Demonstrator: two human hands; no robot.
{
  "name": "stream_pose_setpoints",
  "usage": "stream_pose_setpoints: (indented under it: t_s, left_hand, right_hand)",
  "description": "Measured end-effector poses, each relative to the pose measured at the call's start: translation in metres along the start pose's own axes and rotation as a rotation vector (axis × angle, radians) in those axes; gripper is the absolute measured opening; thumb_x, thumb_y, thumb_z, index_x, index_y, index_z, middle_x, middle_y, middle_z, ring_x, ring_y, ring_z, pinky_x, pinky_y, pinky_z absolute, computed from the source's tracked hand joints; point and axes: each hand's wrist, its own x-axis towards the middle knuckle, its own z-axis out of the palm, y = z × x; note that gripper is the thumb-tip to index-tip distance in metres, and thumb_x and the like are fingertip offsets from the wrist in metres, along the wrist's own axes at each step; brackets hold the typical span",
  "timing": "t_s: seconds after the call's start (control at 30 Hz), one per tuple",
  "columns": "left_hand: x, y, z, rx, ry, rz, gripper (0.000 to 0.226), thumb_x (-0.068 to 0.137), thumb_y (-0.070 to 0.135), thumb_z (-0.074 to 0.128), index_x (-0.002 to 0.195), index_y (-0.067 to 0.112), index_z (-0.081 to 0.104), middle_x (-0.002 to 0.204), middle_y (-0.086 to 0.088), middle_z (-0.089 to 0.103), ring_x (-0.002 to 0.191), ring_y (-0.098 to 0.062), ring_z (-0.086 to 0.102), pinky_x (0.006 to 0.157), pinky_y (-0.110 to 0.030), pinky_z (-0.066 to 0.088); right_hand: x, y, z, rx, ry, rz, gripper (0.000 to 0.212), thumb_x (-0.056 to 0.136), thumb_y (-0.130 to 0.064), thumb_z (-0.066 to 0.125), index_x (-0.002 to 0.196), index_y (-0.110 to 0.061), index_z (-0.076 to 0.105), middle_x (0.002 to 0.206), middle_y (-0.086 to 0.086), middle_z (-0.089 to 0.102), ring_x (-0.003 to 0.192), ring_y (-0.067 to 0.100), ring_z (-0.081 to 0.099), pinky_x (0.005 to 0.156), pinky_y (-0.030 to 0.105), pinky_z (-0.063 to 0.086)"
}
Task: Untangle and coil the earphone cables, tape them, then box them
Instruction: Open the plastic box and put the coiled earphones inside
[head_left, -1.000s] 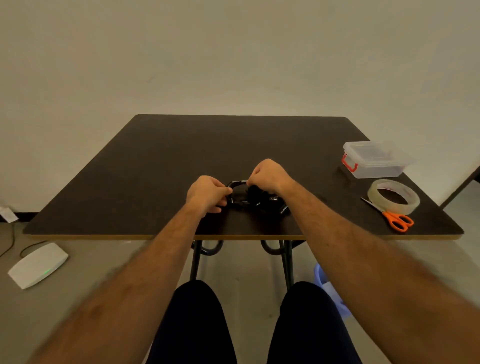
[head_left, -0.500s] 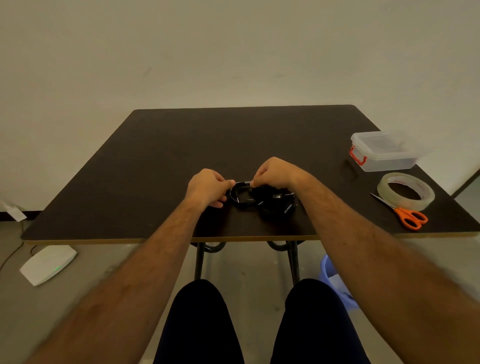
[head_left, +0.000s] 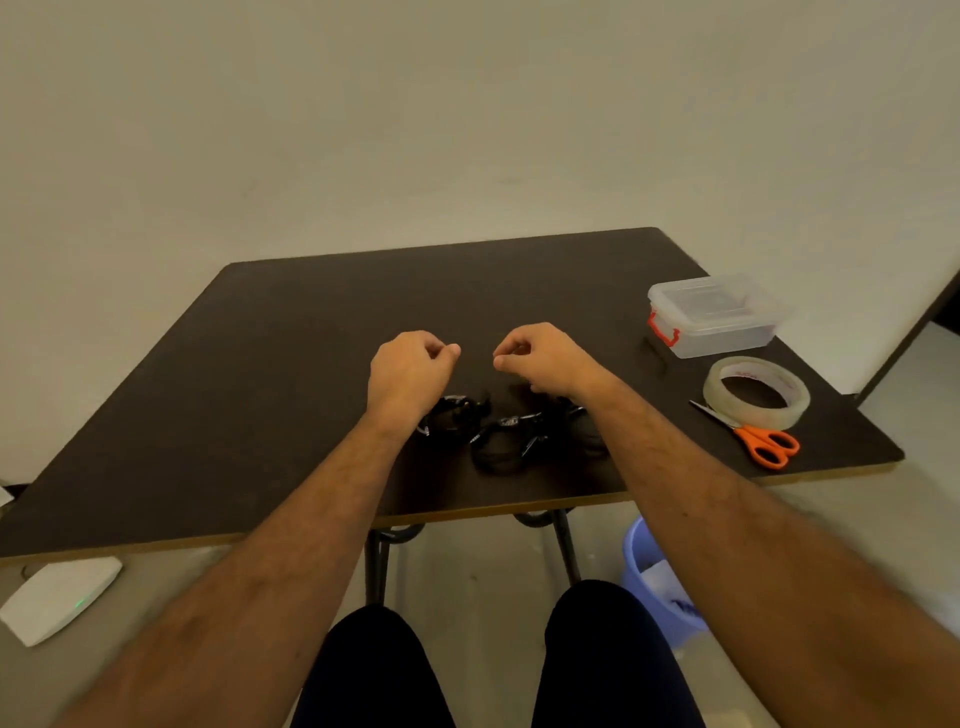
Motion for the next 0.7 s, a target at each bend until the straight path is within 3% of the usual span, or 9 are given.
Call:
stream_pose_setpoints:
  t_s: [0.2,0.33,0.5,0.7]
  left_hand:
    - [0.025,0.080,0.038,-0.076,-0.081,0.115,0.026,0.096,0.040,0.058,0.101,0.019,0.071,0.085,0.007,0.066,0.083,-0.009,0.062,0.073,-0.028,0.046]
    - [0.039,0.135,0.077,-0.207,-0.202,0.106,0.029,0.096,0.039,0.059,0.111,0.017,0.069,0.092,0.002,0.069,0.081,-0.012,0.068,0.077,-0.033,0.059]
    - [0.054,0.190,0.123,-0.228,-0.306,0.048,0.040,0.096,0.042,0.058,0.124,0.013,0.060,0.089,0.001,0.065,0.079,-0.014,0.069,0.082,-0.037,0.060]
    - [0.065,0.227,0.160,-0.127,-0.385,-0.045,0.047,0.095,0.046,0.058,0.124,0.010,0.055,0.107,-0.009,0.065,0.073,-0.014,0.065,0.066,-0.027,0.059]
  right_hand:
    - [-0.006,0.032,-0.072,-0.135,0.211,0.025,0.012,0.093,-0.027,0.064,0.103,-0.020,0.068,0.098,-0.006,0.064,0.091,0.006,0.058,0.081,0.025,0.045]
    - [-0.010,0.069,-0.131,-0.221,0.387,0.099,0.014,0.093,-0.028,0.063,0.101,-0.019,0.069,0.105,-0.001,0.068,0.093,0.010,0.057,0.084,0.028,0.048]
    - [-0.016,0.109,-0.190,-0.301,0.588,0.212,0.021,0.096,-0.025,0.059,0.112,-0.014,0.068,0.114,0.004,0.067,0.095,0.012,0.054,0.086,0.028,0.046]
    - [-0.014,0.151,-0.222,-0.357,0.593,0.401,0.039,0.097,-0.037,0.057,0.131,-0.018,0.055,0.132,0.008,0.060,0.114,0.027,0.060,0.098,0.042,0.050]
